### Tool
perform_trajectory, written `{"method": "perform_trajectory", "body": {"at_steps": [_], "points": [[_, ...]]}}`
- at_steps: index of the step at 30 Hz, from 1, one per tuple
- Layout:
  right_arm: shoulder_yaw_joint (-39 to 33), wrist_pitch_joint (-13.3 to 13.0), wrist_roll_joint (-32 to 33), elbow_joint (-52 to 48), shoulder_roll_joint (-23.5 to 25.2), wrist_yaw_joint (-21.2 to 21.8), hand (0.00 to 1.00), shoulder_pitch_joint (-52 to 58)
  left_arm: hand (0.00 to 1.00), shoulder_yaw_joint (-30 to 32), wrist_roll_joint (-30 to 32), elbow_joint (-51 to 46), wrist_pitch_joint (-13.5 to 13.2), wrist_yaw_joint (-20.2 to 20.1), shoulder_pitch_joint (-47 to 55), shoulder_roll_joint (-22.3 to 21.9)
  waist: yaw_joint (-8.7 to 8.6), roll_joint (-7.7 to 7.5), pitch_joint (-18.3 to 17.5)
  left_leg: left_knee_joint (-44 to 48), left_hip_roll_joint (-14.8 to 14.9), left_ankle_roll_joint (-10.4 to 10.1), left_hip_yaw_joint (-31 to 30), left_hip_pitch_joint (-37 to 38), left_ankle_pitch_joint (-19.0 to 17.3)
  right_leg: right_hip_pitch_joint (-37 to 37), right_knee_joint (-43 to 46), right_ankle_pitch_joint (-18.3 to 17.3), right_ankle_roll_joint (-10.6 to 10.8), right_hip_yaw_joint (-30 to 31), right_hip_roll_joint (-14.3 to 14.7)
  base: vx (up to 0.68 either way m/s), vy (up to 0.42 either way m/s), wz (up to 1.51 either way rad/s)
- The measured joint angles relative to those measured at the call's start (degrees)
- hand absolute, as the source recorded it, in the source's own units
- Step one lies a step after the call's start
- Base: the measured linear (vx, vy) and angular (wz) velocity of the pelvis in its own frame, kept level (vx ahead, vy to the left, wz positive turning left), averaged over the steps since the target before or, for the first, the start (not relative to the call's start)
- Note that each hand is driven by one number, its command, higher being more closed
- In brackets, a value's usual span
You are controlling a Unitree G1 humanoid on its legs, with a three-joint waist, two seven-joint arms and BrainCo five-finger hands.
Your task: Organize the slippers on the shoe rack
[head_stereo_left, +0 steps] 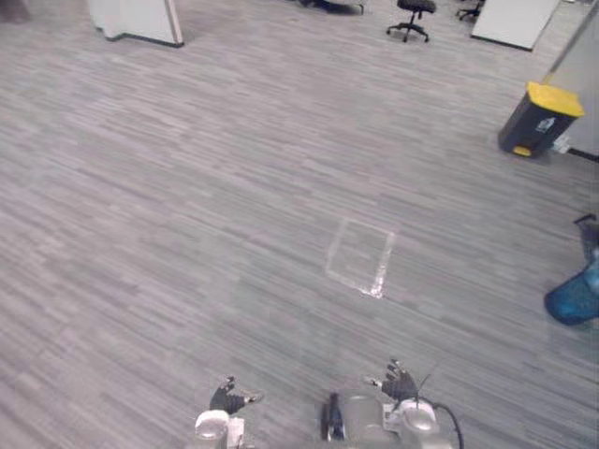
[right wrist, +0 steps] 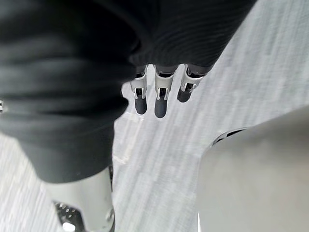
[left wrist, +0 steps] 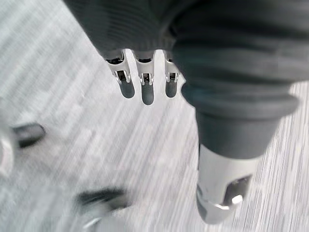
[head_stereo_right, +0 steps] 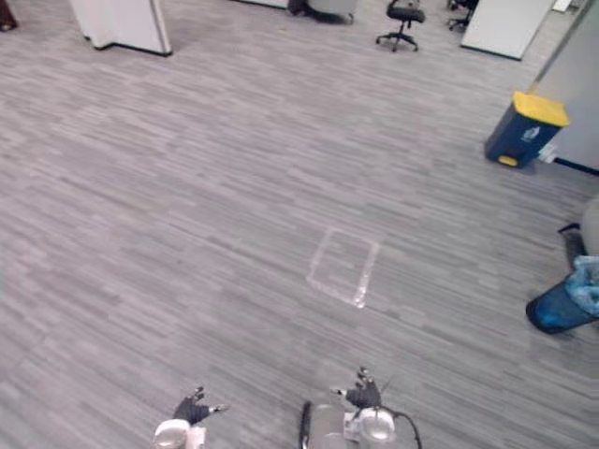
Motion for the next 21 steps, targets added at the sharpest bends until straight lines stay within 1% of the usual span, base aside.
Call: {"method": "perform_trajectory", "body": {"at_steps": [1,2,3,4,5,6,7,8,9,10,11,12,13,14,15,16,17,18,19,20,21], "points": [[0.08,0.15,-0.02,0.15,-0.58,-0.04,0.00,-0.28,0.00,0.39,0.37,-0.15,0.03,-0.30,-0.26,-0.60,0.25,0.41,-0.19,0.90,0.92,-1.00,0.39,0.47,0.67,0.08,1.39,-1.44,-0.12,-0.55,0.45,0.67,-0.225,-0.32],[0.01,0.29,0.02,-0.25,-0.81,0.08,0.00,-0.32,0.00,1.25,0.84,-0.22,-0.01,-0.60,-0.30,-1.81,0.27,1.41,-0.13,4.01,1.99,-3.01,0.07,0.36,1.90,0.25,3.89,-4.50,-1.04,-0.34,0.87,0.68,-0.276,-0.43],[-0.04,0.32,0.00,-0.41,-0.86,0.24,0.00,-0.36,0.00,2.70,0.95,-0.20,0.08,-0.67,0.06,-2.76,-0.05,2.08,-0.19,8.46,2.97,-4.66,-0.18,-0.31,2.88,1.11,5.36,-6.83,-1.53,-0.18,1.69,0.53,-0.252,-0.37],[-0.01,0.58,-0.08,-0.50,-1.06,0.30,0.00,-0.22,0.00,3.79,0.96,-0.33,0.08,-0.73,0.44,-3.23,-0.38,2.82,-0.56,14.91,4.48,-5.26,-0.45,-2.35,3.56,2.27,5.33,-8.26,-1.72,-0.02,2.92,0.54,-0.244,-0.37],[0.00,0.92,-0.05,-0.58,-1.39,0.32,0.00,-0.08,0.00,5.93,1.03,-1.52,0.11,-0.75,0.40,-4.30,-0.52,3.90,-0.49,28.21,7.26,-6.25,-2.51,-7.32,7.59,5.38,3.76,-9.66,-2.20,0.42,4.68,0.53,-0.173,-0.49],[0.19,1.19,-0.03,-1.17,-1.59,0.32,0.00,0.09,0.00,7.40,0.92,-2.57,0.05,-0.93,1.20,-5.02,-0.29,4.53,-0.51,39.89,9.43,-7.87,-4.92,-12.29,12.87,8.50,1.52,-10.26,-2.85,1.92,6.35,0.54,-0.130,-0.62],[0.30,1.24,-0.01,-1.53,-1.36,0.27,0.00,0.36,0.00,7.78,0.91,-3.29,0.03,-1.01,1.35,-5.14,0.23,4.68,-0.38,47.47,10.66,-8.13,-5.49,-15.26,12.96,11.16,-0.05,-10.66,-3.49,3.08,7.40,0.53,-0.090,-0.86],[0.79,1.24,0.00,-1.66,-1.05,0.21,0.00,0.56,0.00,8.37,0.91,-4.49,-0.04,-1.09,1.56,-5.09,0.52,4.37,-0.18,54.79,11.59,-7.56,-5.20,-18.67,11.44,15.44,-2.47,-11.21,-4.15,5.64,8.85,0.51,-0.068,-0.96],[1.06,1.25,0.00,-1.62,-0.81,0.23,0.00,0.84,0.00,8.46,0.91,-5.35,-0.11,-1.08,1.85,-4.92,1.04,3.67,0.12,57.59,11.61,-6.69,-4.71,-21.25,9.48,18.87,-4.79,-11.69,-4.63,7.70,9.44,0.59,-0.057,-1.09],[1.30,1.26,0.01,-1.49,-0.62,0.20,0.00,0.77,0.00,8.41,0.86,-5.96,-0.20,-1.07,2.20,-4.63,1.25,3.24,-0.01,57.92,11.02,-5.62,-3.81,-24.22,7.14,22.36,-7.11,-12.36,-5.23,10.22,9.53,0.47,-0.008,-0.99],[1.29,1.25,0.00,-0.66,-0.54,0.22,0.00,0.94,0.00,8.44,0.82,-6.58,-0.30,-1.03,2.27,-4.44,1.49,2.96,0.05,56.43,10.66,-4.71,-2.82,-26.17,4.96,24.52,-8.52,-12.32,-5.12,12.05,9.31,0.47,0.033,-1.18],[1.24,1.37,0.01,1.00,-0.59,0.15,0.00,0.59,0.00,8.30,0.73,-6.89,-0.73,-0.95,2.23,-4.08,1.82,2.85,-0.03,51.41,10.05,-3.28,-1.01,-29.00,2.45,27.36,-10.45,-12.23,-4.71,14.92,8.82,0.46,0.088,-1.27],[1.11,1.48,0.01,1.43,-0.65,0.13,0.00,0.20,0.00,7.67,0.65,-7.28,-1.03,-0.88,2.20,-3.68,2.18,2.81,-0.06,43.48,8.62,-2.62,-0.83,-31.55,1.22,29.41,-12.15,-12.67,-3.84,17.37,7.98,0.47,0.114,-1.25],[0.81,1.55,0.00,1.88,-0.68,0.09,0.00,0.29,0.00,6.81,0.60,-7.34,-1.24,-0.80,2.16,-3.34,2.29,2.69,-0.13,36.98,7.08,-2.68,-1.76,-32.49,1.17,30.61,-12.91,-13.13,-3.12,18.67,7.11,0.49,0.172,-1.10],[0.53,1.85,0.00,2.40,-0.79,-0.12,0.00,0.84,0.00,5.89,0.56,-7.43,-1.41,-0.70,2.08,-3.02,2.47,2.58,-0.24,24.79,4.22,-2.94,-5.32,-33.77,2.43,32.58,-14.46,-13.93,-1.92,20.55,5.67,0.52,0.233,-0.97],[0.37,1.92,0.11,2.80,-0.86,-0.20,0.00,1.31,0.00,4.68,0.54,-7.48,-1.49,-0.53,2.07,-2.71,2.70,2.57,-0.47,15.33,2.03,-3.51,-9.84,-34.47,4.94,34.07,-15.79,-14.71,-0.89,22.00,4.48,0.54,0.273,-0.98],[0.38,1.91,-0.01,3.08,-1.03,-0.33,0.00,1.30,0.00,3.90,0.54,-7.39,-1.51,-0.50,2.05,-2.55,2.79,2.93,-0.68,9.63,1.37,-4.05,-13.00,-35.04,6.99,34.93,-16.48,-15.23,-0.11,23.12,3.99,0.57,0.358,-1.03],[0.39,1.87,-0.01,4.12,-1.21,-0.37,0.00,1.85,0.00,2.48,0.57,-7.14,-1.54,-0.46,2.02,-2.29,3.20,3.09,-1.38,8.68,1.06,-5.44,-14.94,-35.57,13.03,35.65,-16.51,-16.14,1.29,24.03,3.30,0.61,0.412,-1.03],[0.40,2.00,-0.03,4.70,-1.18,-0.40,0.00,1.90,0.00,1.65,0.57,-6.54,-1.49,-0.44,1.98,-1.91,3.55,3.04,-2.70,9.61,0.11,-3.93,-15.05,-35.48,17.55,35.31,-14.96,-16.71,2.25,24.24,2.38,0.75,0.477,-0.88],[0.38,2.01,-0.05,4.79,-0.43,-0.41,0.00,2.03,0.00,1.47,0.57,-5.98,-1.38,-0.43,1.79,-1.49,3.36,1.41,-3.65,10.92,-1.25,-2.83,-13.83,-35.60,15.48,34.22,-12.11,-16.96,2.63,24.21,0.65,0.63,0.364,-0.63],[0.13,1.90,-0.05,4.75,0.23,-0.29,0.00,2.30,0.00,1.54,0.55,-5.33,-1.27,-0.44,1.47,-1.09,3.33,0.31,-4.33,12.83,-2.01,-1.32,-11.91,-35.38,13.38,30.81,-4.60,-16.87,2.74,24.71,-0.26,0.59,0.325,-0.46]]}}
